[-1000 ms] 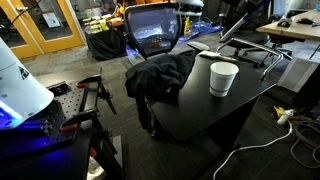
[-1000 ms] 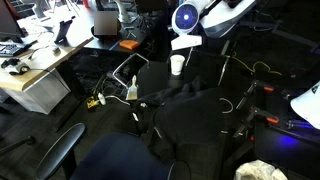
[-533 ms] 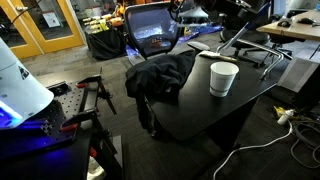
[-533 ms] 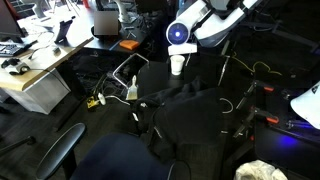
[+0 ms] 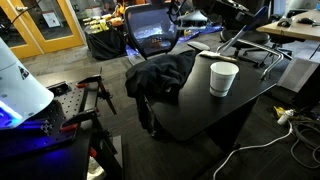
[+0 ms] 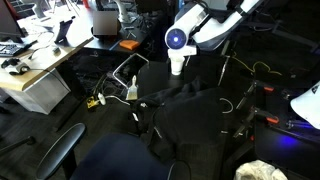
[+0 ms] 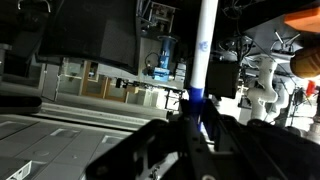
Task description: Put the blue pen in the white coffee cup
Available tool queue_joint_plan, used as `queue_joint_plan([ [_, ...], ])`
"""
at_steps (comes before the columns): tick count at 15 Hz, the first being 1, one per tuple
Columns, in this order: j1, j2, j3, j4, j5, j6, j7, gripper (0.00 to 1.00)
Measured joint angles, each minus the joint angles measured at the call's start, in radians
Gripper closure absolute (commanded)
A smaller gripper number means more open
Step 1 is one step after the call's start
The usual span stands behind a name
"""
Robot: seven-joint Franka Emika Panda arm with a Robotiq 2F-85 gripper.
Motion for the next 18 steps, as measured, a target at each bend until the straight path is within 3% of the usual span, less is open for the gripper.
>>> queue_joint_plan([
  [7,0.008,0.083,0.038,0.018,-0.067,-0.112,0.103,0.96],
  [18,0.005,0.190,0.038,0.097,-0.118,-0.123,0.158,0.96],
])
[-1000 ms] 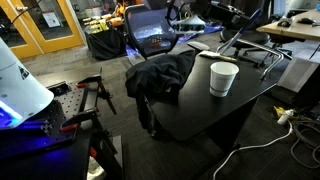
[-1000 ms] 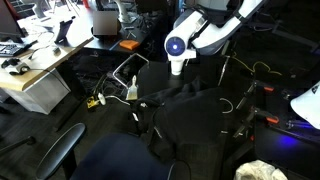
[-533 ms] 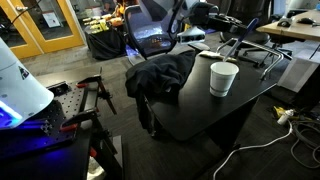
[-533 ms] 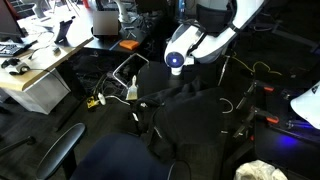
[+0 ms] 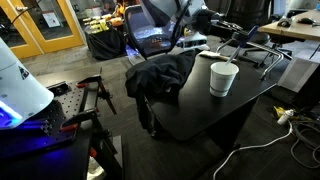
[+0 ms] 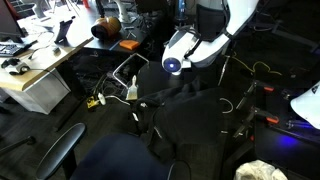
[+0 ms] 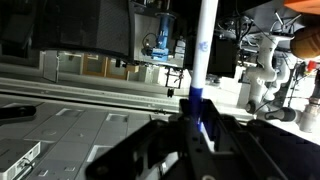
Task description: Put the blue pen in the white coffee cup
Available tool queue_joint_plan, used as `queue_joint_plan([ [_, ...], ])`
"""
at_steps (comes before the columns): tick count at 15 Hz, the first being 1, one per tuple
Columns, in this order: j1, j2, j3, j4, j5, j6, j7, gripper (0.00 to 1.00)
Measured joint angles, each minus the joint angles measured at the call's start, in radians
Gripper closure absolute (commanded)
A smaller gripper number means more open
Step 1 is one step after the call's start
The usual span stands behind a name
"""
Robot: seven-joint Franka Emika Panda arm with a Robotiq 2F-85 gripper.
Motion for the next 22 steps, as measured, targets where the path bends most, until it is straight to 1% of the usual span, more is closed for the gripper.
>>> queue_joint_plan([
  [16,-0.003,0.160,0.004,0.108,0.005,0.000,0.000,0.96],
  [17,-0.003,0.169,0.004,0.116,0.006,0.000,0.000,0.58],
  [18,-0.003,0.177,0.005,0.122,0.006,0.000,0.000,0.56],
  [19,-0.003,0.184,0.005,0.128,0.006,0.000,0.000,0.50],
  [20,-0.003,0.190,0.006,0.133,0.006,0.000,0.000,0.42],
  [22,-0.003,0.195,0.008,0.139,0.006,0.000,0.000,0.28],
])
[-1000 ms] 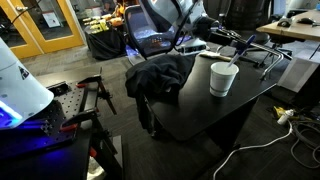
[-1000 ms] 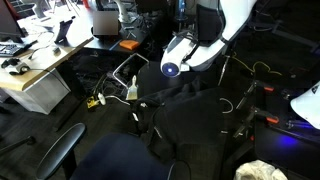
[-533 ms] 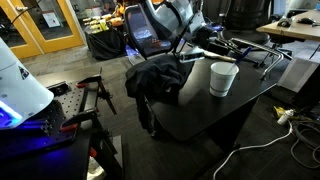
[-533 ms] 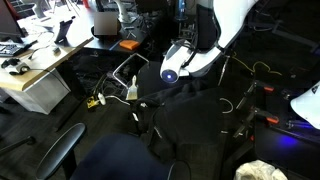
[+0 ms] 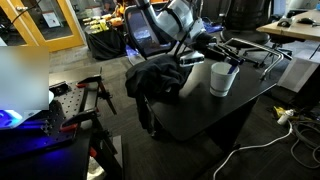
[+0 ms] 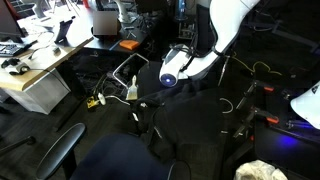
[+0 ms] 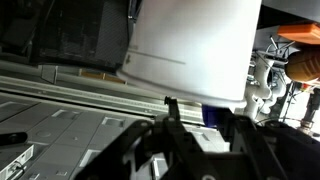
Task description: Put the blue pen in the white coffee cup
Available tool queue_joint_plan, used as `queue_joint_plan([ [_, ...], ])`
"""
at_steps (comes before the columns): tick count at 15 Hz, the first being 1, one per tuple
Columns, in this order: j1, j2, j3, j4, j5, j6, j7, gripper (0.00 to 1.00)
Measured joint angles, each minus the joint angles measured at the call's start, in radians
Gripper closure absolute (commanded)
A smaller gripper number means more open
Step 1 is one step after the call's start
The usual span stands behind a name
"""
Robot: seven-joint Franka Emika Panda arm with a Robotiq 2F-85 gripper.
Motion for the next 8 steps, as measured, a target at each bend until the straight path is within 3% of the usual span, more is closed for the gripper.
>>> queue_joint_plan([
  [3,0.002,0.000,0.007,0.006,0.000,-0.001,0.000,0.05],
  [4,0.003,-0.001,0.010,0.007,0.000,-0.004,0.002,0.01],
  [8,0.021,-0.021,0.017,0.004,0.000,-0.045,0.048,0.00],
])
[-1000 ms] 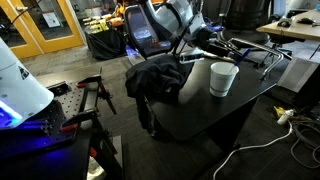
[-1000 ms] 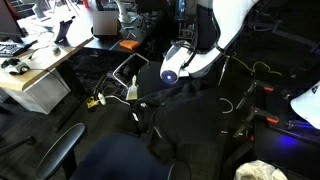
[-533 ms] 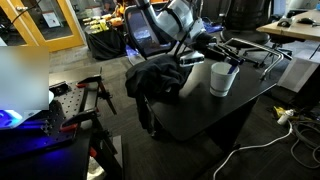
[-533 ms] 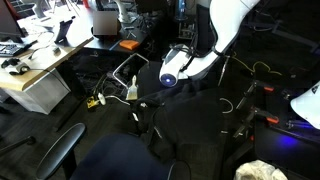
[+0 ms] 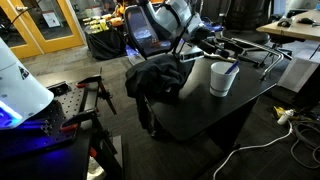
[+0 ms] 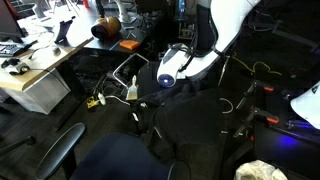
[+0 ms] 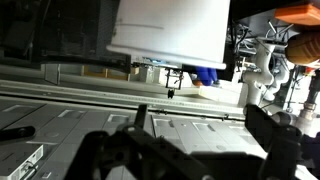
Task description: Put the blue pen in the white coffee cup
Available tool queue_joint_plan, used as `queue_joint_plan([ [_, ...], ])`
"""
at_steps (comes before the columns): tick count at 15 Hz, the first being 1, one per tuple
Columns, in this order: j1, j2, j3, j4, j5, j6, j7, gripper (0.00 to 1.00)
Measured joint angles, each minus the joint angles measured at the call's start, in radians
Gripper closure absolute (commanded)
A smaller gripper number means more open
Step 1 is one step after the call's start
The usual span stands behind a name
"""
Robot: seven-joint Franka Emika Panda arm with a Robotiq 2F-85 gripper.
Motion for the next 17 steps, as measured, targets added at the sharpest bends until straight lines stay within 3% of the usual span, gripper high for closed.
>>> queue_joint_plan([
  [8,0.020,-0.133,0.007,-0.092,0.000,-0.116,0.085,0.00],
  [17,0.017,-0.269,0.026,-0.205,0.000,-0.135,0.086,0.00],
])
